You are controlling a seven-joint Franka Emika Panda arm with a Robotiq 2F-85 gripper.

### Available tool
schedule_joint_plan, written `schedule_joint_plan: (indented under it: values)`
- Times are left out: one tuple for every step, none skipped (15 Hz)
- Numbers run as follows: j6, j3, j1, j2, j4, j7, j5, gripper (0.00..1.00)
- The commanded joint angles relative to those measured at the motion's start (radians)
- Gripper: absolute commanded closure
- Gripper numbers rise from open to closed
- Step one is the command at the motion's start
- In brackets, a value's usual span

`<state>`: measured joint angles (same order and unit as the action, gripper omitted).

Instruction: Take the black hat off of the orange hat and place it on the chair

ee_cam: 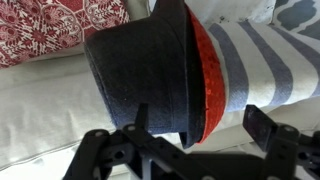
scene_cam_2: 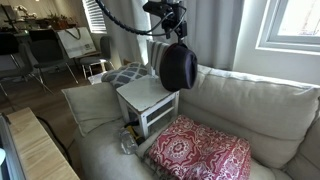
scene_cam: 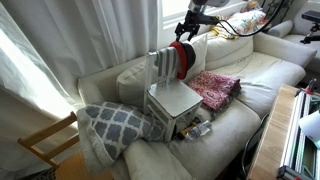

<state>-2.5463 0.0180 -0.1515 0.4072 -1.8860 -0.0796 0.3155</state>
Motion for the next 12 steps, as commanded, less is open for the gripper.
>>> schedule_joint_plan:
  values:
    - [0.058,0.049,-0.071,0.052,0.065,-0.113,0.099,0.19]
    - [0.067,0.052,-0.081,0.061,0.074,-0.129,0.116,0.29]
    - [0.086,0.057,-0.092,0.069,0.085,-0.143,0.137,0.38]
    - [0.103,0.062,-0.103,0.077,0.097,-0.156,0.154,0.43]
    - [0.118,0.065,-0.111,0.084,0.106,-0.167,0.173,0.46]
    - [0.129,0.067,-0.118,0.091,0.116,-0.174,0.191,0.51]
    - [0.139,0.069,-0.123,0.095,0.125,-0.181,0.206,0.52]
    - [0.149,0.069,-0.126,0.099,0.132,-0.185,0.217,0.52]
    - [0.158,0.070,-0.130,0.104,0.141,-0.187,0.228,0.55]
    - [0.168,0.071,-0.134,0.107,0.148,-0.192,0.237,0.53]
    - [0.176,0.071,-0.136,0.111,0.154,-0.193,0.244,0.53]
    - [0.188,0.071,-0.139,0.115,0.162,-0.197,0.253,0.49]
